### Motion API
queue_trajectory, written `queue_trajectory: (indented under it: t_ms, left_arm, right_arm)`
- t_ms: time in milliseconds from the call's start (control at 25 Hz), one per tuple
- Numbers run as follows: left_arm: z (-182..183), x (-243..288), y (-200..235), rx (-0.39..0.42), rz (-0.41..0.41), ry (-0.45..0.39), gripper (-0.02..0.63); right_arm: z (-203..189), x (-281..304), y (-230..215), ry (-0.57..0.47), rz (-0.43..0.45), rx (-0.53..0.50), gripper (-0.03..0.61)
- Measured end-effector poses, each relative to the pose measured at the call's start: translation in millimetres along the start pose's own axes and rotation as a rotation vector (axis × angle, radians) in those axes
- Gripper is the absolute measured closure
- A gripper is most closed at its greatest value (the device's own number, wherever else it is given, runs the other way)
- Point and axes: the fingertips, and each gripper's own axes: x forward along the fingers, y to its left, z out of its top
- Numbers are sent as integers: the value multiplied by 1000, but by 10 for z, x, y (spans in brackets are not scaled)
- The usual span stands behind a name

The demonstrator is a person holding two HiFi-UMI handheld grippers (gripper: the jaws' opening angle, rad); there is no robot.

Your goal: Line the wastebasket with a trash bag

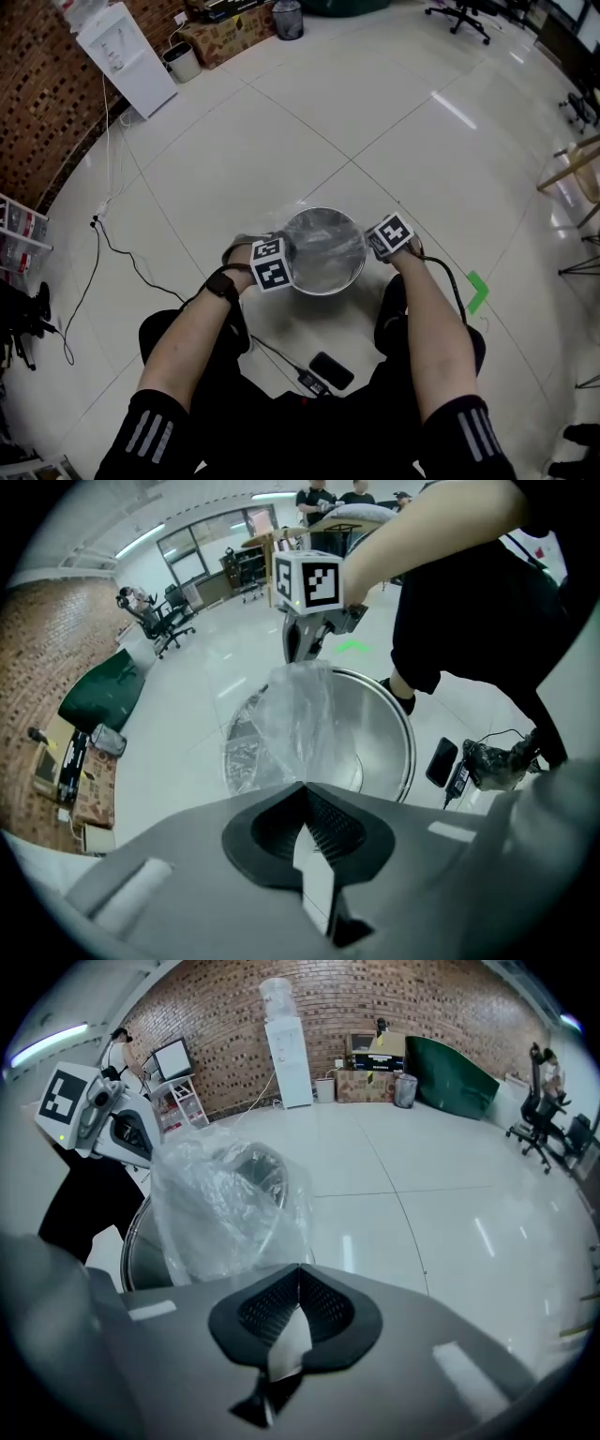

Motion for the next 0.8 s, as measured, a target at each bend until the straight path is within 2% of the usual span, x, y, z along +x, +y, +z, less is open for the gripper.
queue_trajectory:
  t_ms: [160, 400, 680, 800]
  left_arm:
    - [138, -144, -283, 29, -24, -52, 620]
    - [194, -265, -834, 42, -110, -98, 620]
    - [-42, -77, -1451, 85, -212, -33, 620]
    - [-195, 66, -1532, 71, -224, 7, 620]
  right_arm:
    - [-151, -37, -44, 11, 5, 30, 571]
    - [-301, -158, 74, 21, 48, 46, 571]
    - [-625, -158, 316, 97, 119, 23, 571]
    - [-705, -98, 395, 116, 144, 17, 569]
